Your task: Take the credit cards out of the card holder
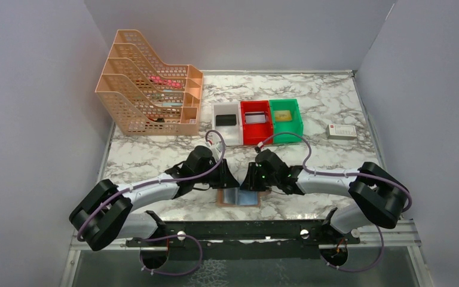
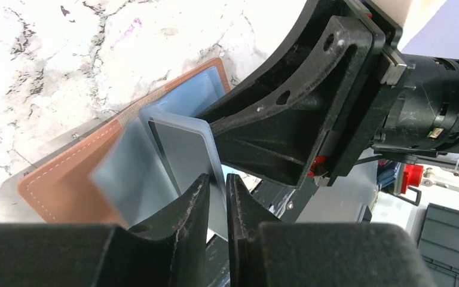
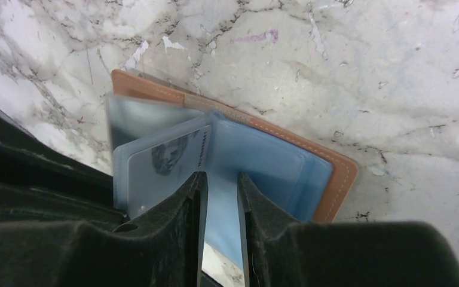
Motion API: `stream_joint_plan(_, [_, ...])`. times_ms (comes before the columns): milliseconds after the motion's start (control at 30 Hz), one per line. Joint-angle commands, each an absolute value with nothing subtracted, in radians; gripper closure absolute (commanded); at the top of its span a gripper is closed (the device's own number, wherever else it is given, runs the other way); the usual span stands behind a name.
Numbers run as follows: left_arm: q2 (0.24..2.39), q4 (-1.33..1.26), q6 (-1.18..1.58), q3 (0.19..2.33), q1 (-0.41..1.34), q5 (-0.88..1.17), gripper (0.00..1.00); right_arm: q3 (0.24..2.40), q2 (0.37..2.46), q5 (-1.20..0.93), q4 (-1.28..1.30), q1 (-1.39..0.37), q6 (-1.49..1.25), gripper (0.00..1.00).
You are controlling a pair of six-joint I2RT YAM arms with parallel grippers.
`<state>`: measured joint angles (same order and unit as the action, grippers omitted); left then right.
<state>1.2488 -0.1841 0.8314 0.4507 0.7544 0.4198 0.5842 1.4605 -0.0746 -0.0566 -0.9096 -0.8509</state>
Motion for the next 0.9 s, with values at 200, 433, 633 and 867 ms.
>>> stream_joint_plan(200, [1.258,-0.178,0.813,0.419,0.759,0.423,0.83,0.515,1.45,-0.144,-0.055,-0.916,-0.905,0.69])
stream_joint_plan(433, [1.255,-0.217,0.827,0.395,0.759,0.419,0.91,0.514,1.366,-0.133,-0.04,-0.916,-0.925,0.56])
stream_joint_plan(633, [1.258,-0.248,0.827,0.388,0.759,0.443,0.9,0.542,1.327,-0.09,-0.005,-0.916,-0.95,0.53])
stream_joint_plan(867, [1.256,-0.24,0.822,0.396,0.759,0.444,0.89,0.606,1.363,-0.049,0.059,-0.916,-0.964,0.52])
